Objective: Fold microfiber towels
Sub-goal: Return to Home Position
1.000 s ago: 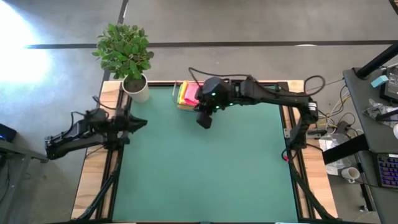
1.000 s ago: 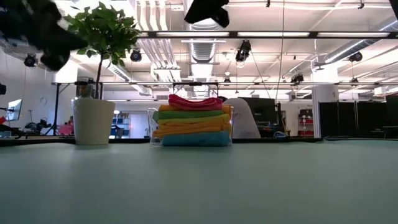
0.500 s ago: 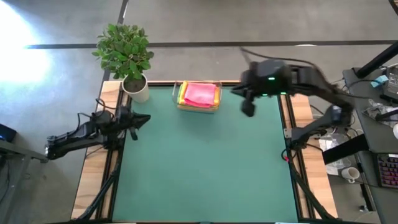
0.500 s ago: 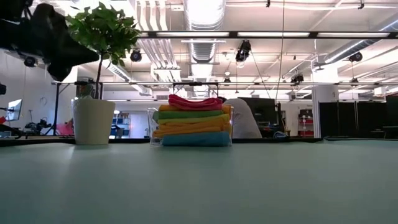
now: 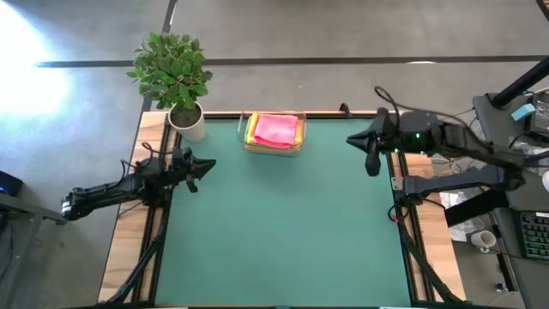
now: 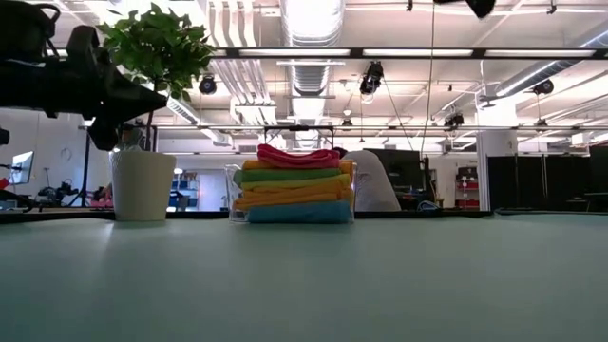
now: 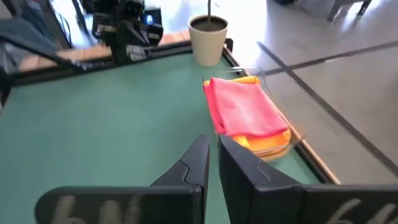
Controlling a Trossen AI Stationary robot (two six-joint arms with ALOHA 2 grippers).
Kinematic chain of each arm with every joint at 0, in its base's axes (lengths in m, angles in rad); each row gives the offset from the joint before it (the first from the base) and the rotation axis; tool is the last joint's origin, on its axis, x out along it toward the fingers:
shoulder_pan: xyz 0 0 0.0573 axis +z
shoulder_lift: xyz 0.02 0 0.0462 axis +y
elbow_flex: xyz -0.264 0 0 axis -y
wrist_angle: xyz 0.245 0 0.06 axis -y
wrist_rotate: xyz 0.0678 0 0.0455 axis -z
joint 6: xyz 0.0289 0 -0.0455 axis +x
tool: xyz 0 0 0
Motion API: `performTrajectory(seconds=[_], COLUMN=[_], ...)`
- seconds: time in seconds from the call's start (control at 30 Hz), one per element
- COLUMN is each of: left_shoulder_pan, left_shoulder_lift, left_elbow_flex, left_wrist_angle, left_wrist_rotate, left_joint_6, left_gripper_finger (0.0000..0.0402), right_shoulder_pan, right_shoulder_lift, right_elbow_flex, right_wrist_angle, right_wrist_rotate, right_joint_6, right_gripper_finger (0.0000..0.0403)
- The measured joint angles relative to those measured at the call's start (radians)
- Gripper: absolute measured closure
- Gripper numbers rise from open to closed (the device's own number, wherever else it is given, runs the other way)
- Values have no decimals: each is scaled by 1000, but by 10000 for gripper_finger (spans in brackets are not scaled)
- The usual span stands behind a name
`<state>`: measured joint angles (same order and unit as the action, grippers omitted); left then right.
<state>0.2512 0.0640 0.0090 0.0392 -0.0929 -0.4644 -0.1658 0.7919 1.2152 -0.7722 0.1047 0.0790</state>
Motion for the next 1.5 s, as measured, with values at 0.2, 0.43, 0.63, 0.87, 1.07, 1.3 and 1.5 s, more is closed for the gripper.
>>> performTrajectory(seconds=[0.2, 0.43, 0.63, 0.87, 1.07, 1.3, 1.5], left_shoulder_pan=[0, 0, 0, 0, 0, 0, 0], left_shoulder_lift=[15, 27, 27, 27, 27, 32, 40], left_elbow_flex=[0, 0, -1, -1, -2, -2, -2], left_wrist_angle=[0, 1, 3, 3, 3, 4, 4], left_wrist_rotate=[-1, -1, -1, -1, -2, -3, 0], left_joint_6=[6, 6, 6, 5, 2, 3, 4], left_gripper_finger=[382, 382, 382, 382, 382, 382, 382], right_shoulder_pan=[0, 0, 0, 0, 0, 0, 0], right_shoulder_lift=[-173, -349, -507, -703, -790, -773, -783], right_elbow_flex=[-305, -557, -736, -898, -1002, -1152, -1202], right_wrist_angle=[230, 360, 483, 620, 625, 763, 810], right_wrist_rotate=[0, -4, -9, -9, -9, -7, 18], right_joint_6=[53, 144, 207, 218, 251, 308, 392], right_gripper_finger=[376, 376, 376, 376, 376, 376, 376])
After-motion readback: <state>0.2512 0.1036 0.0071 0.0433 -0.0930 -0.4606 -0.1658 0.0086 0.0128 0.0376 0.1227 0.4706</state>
